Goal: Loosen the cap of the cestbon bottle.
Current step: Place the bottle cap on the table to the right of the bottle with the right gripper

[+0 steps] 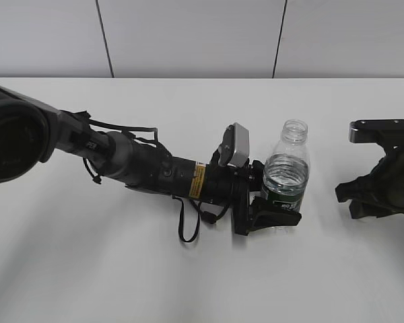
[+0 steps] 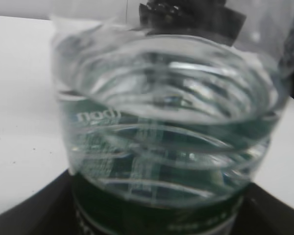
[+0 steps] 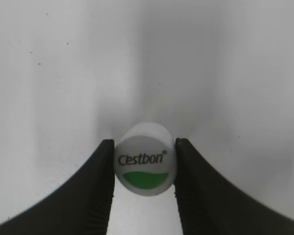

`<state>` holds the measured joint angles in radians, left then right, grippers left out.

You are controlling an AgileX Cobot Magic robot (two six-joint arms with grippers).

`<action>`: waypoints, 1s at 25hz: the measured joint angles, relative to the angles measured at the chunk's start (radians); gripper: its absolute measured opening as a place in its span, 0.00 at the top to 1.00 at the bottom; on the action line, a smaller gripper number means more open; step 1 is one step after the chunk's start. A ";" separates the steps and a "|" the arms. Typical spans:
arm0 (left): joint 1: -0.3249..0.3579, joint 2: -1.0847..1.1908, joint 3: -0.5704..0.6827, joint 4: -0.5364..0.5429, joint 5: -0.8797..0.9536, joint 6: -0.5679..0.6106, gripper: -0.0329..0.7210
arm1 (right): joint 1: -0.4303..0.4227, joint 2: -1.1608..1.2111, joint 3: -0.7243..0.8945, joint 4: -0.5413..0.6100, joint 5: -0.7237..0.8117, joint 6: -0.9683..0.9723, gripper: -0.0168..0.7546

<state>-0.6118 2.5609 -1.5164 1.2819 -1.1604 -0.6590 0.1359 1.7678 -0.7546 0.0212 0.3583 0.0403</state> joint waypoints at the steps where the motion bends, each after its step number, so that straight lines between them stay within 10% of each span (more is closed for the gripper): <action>1: 0.000 0.000 0.000 0.000 0.000 0.000 0.25 | 0.000 0.000 0.000 0.001 -0.005 0.000 0.60; 25: 0.000 0.000 0.000 0.000 0.000 -0.001 0.25 | 0.000 0.031 0.001 0.052 -0.052 0.005 0.60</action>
<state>-0.6118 2.5609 -1.5166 1.2819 -1.1604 -0.6599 0.1359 1.7990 -0.7538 0.0737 0.3067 0.0450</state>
